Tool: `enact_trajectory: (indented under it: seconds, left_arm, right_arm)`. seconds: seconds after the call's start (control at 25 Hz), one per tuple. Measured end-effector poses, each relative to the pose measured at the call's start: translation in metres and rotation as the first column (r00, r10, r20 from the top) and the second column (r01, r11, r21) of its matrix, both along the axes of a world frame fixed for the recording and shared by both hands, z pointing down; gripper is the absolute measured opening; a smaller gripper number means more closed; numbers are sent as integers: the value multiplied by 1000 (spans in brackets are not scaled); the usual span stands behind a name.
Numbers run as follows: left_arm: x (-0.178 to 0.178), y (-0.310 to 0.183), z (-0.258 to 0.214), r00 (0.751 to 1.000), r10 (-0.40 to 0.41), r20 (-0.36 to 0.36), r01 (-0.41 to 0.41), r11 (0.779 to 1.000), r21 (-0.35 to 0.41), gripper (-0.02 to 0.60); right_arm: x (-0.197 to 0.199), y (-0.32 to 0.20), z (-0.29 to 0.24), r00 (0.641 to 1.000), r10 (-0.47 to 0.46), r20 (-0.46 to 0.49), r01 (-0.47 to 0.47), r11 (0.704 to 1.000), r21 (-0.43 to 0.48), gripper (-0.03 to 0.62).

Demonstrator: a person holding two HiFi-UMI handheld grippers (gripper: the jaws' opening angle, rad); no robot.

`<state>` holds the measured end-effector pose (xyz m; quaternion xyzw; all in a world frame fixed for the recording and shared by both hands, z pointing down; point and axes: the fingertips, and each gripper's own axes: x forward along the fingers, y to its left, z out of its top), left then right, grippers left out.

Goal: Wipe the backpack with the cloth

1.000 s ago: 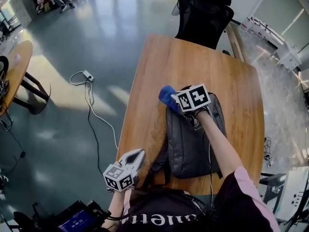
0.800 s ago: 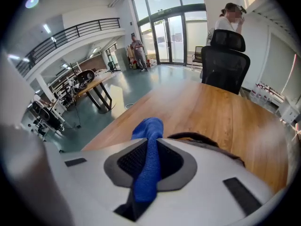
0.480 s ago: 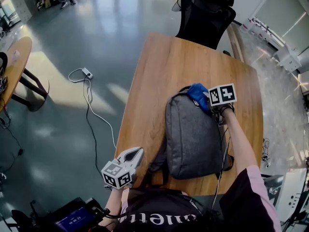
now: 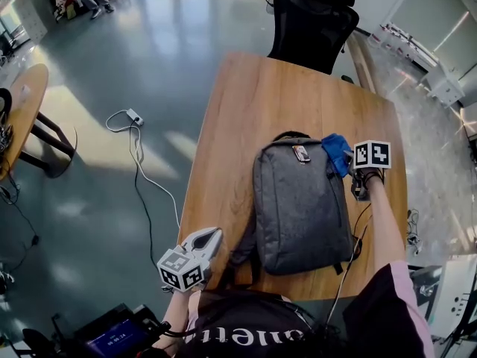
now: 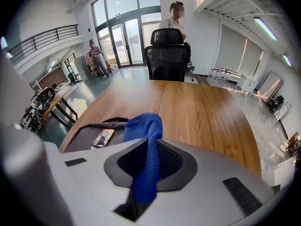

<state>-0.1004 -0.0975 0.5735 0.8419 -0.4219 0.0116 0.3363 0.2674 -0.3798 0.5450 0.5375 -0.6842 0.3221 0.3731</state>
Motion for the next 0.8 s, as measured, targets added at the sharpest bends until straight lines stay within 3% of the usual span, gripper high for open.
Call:
enact_trajectory:
  seconds: [0.2,0.32,0.56,0.8]
  left_arm:
    - [-1,1,-4,1000,-1,7,1,1000,11,-2]
    - [2,5,-7,1000,5,16,-5,1000,22,-2]
    - [12,13,-26,999,22,35,-24,998,64,-3]
    - [20,27,-42,998,26,59,-33,994,106,-2]
  right_arm:
    - [30,20,8,998,61,-18,-61,998,-16,61]
    - [35,28,0,997,72,18,-72,997,14,61]
    - [22,59,-47,991,40,128,-59,987,149,61]
    - [-4,135,-82,970,-24,243,-48,958,283,61]
